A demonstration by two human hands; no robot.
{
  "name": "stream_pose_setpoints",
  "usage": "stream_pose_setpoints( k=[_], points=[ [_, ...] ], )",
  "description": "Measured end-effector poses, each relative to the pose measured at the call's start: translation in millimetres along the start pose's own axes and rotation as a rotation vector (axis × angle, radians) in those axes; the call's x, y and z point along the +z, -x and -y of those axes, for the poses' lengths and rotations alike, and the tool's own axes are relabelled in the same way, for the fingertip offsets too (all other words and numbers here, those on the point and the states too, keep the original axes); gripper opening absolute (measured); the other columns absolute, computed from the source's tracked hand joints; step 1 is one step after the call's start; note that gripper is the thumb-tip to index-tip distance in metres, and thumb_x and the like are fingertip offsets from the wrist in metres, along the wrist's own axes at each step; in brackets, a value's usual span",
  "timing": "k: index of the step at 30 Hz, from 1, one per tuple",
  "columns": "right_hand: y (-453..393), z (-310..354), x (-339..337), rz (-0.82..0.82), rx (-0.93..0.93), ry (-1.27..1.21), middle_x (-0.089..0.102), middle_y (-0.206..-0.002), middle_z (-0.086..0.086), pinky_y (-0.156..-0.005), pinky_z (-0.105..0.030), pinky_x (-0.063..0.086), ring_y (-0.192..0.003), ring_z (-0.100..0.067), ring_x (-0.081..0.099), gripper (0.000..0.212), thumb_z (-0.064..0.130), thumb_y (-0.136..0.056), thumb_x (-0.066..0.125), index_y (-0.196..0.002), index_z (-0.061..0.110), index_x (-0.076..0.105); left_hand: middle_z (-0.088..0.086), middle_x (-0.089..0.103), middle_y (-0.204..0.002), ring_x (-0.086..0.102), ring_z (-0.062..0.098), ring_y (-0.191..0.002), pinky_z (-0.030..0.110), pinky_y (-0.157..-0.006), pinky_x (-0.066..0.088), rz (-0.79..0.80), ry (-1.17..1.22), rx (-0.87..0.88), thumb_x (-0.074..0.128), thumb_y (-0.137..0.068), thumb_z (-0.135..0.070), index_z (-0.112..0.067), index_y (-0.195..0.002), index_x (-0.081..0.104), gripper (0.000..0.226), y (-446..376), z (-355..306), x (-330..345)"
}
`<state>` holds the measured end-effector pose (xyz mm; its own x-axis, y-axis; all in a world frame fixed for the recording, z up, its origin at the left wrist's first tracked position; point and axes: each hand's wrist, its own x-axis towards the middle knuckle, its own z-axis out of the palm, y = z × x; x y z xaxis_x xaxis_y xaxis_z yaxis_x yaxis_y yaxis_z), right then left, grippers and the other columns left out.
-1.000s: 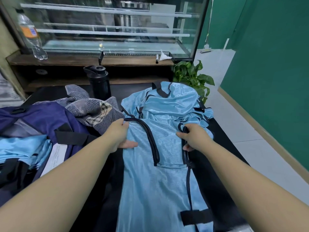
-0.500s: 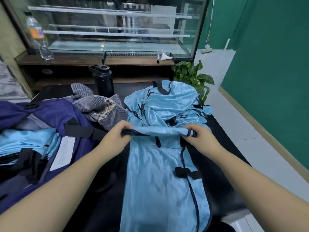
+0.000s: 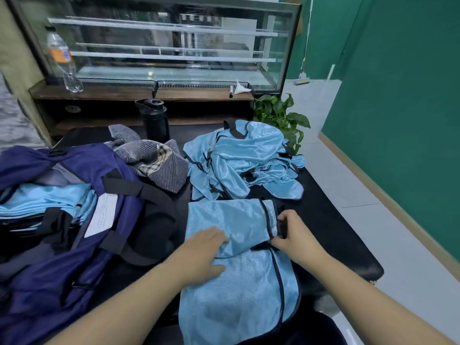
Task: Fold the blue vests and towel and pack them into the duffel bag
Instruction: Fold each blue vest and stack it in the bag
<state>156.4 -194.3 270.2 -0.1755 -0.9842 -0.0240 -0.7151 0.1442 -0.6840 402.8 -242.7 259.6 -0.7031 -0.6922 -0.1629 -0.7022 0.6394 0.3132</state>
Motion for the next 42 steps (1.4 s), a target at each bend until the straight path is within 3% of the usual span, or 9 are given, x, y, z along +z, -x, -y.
stream_pose_setpoints(
  k=[3,7,17,23,28,30,35,39,42],
  points=[
    [8.5,-1.5,9.7,0.025,0.012,0.009,0.056,-0.096,0.005,-0.07,-0.017,0.043,-0.085,-0.011,0.054,0.05,0.038,-0.073,0.078,-0.104,0.026,0.042,-0.013,0.038,-0.141,0.039,0.009,-0.128,0.027,-0.104,0.034,-0.076,0.131,-0.009,0.056,-0.092,-0.034,-0.028,-0.14,0.034,0.054,-9.1,-22.7,7.6],
    [15.1,-0.3,17.4,0.104,0.054,0.211,0.049,-0.116,0.002,-0.096,-0.031,0.037,-0.11,-0.019,0.048,0.095,0.057,-0.068,0.075,-0.143,0.032,0.022,-0.012,0.038,-0.145,0.037,0.008,-0.132,0.027,-0.108,0.032,-0.116,0.172,-0.034,0.051,-0.096,-0.032,-0.03,-0.144,0.032,0.052,-18.2,-30.0,13.9],
    [19.7,-42.7,-11.3,-0.16,0.075,-0.052,0.064,-0.092,0.01,-0.073,-0.011,0.038,-0.092,-0.007,0.057,0.025,0.004,-0.086,0.06,-0.097,0.026,0.059,-0.014,0.049,-0.133,0.046,0.01,-0.121,0.026,-0.101,0.037,-0.143,0.193,-0.086,0.054,-0.094,-0.035,-0.028,-0.133,0.048,0.04,-22.5,-27.3,20.1],
    [18.4,-61.6,-28.5,-0.079,0.211,-0.14,0.069,-0.084,0.009,-0.064,-0.008,0.042,-0.083,-0.012,0.062,0.029,-0.003,-0.085,0.055,-0.082,0.024,0.065,-0.013,0.053,-0.111,0.048,0.01,-0.098,0.026,-0.083,0.042,-0.195,0.138,-0.117,0.052,-0.094,-0.035,-0.027,-0.115,0.053,0.023,-25.8,-32.2,25.3],
    [15.6,-40.0,-29.9,0.097,0.224,-0.199,0.063,-0.107,0.013,-0.094,-0.025,0.045,-0.104,-0.008,0.057,0.033,0.01,-0.079,0.055,-0.103,0.032,0.062,-0.01,0.051,-0.089,0.049,0.012,-0.084,0.027,-0.072,0.043,-0.227,0.105,-0.098,0.046,-0.095,-0.024,-0.022,-0.088,0.05,0.009,-24.5,-32.4,24.9],
    [17.6,-27.4,-28.2,0.041,0.149,-0.043,0.051,-0.122,0.015,-0.109,-0.036,0.03,-0.121,-0.008,0.04,0.047,0.019,-0.077,0.054,-0.122,0.034,0.054,-0.01,0.05,-0.086,0.048,0.012,-0.082,0.028,-0.072,0.043,-0.243,0.092,-0.08,0.046,-0.095,-0.024,-0.022,-0.084,0.05,0.012,-24.3,-31.9,25.7],
    [20.0,-1.7,0.0,0.027,-0.379,0.438,0.046,-0.136,0.018,-0.106,-0.033,0.017,-0.132,-0.008,0.03,0.056,0.046,-0.076,0.063,-0.129,0.03,0.052,-0.013,0.052,-0.094,0.047,0.011,-0.092,0.029,-0.081,0.039,-0.308,0.069,-0.035,0.045,-0.096,-0.03,-0.026,-0.092,0.054,0.011,-22.5,-36.0,21.9],
    [12.7,-9.3,19.2,-0.078,-0.485,0.578,0.066,-0.097,0.012,-0.101,-0.039,0.038,-0.102,-0.016,0.063,0.037,0.022,-0.056,0.082,-0.089,0.027,0.067,-0.017,0.049,-0.095,0.046,0.01,-0.098,0.026,-0.084,0.034,-0.34,0.065,0.027,0.044,-0.097,-0.033,-0.027,-0.097,0.055,0.013,-17.8,-39.7,15.5],
    [12.7,-16.1,13.8,-0.119,-0.496,0.485,0.06,-0.08,0.013,-0.092,-0.029,0.039,-0.084,-0.014,0.06,0.014,0.023,-0.067,0.062,-0.081,0.025,0.063,-0.018,0.049,-0.101,0.043,0.008,-0.106,0.024,-0.089,0.028,-0.308,0.062,0.083,0.044,-0.097,-0.035,-0.027,-0.099,0.055,0.014,-15.4,-39.9,15.1]
  ],
)
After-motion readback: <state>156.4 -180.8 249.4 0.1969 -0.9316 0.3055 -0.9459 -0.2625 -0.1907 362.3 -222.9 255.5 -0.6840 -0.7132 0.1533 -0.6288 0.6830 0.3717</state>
